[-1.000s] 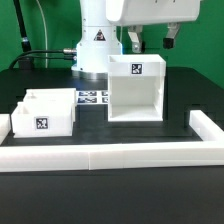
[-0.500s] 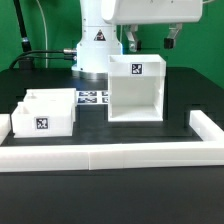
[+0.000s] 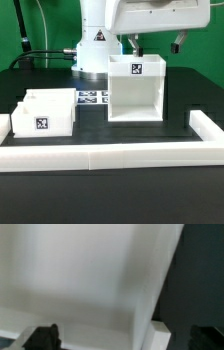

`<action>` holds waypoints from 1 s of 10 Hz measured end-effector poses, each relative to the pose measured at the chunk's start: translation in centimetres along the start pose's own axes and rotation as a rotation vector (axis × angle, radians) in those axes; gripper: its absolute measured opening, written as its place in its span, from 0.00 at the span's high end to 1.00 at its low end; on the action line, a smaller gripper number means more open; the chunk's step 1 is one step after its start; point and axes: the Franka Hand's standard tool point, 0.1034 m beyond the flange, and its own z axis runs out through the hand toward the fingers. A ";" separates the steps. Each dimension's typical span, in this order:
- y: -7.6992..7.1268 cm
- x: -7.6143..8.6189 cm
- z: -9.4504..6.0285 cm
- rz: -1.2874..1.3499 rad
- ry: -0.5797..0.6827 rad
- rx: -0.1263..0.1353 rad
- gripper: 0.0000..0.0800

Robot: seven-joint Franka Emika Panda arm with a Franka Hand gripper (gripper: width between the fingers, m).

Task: Assemble drawer

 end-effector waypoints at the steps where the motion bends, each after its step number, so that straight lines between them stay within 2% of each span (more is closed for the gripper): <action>1: 0.0 0.0 0.0 0.000 0.000 0.000 0.19; 2: 0.0 -0.1 0.1 0.025 0.002 0.008 0.19; 3: 0.2 -0.9 0.7 0.157 0.004 0.049 0.19; 4: -0.2 -1.9 1.5 0.248 -0.007 0.061 0.19; 7: -0.8 -3.0 2.7 0.330 -0.039 0.074 0.19; 9: -1.3 -3.1 3.0 0.321 -0.047 0.057 0.20; 10: -1.2 -3.1 3.0 0.326 -0.047 0.059 0.20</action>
Offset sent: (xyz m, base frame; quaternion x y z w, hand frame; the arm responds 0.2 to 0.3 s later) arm -0.0412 0.0061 -0.0215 0.0602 0.0012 0.2559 0.9648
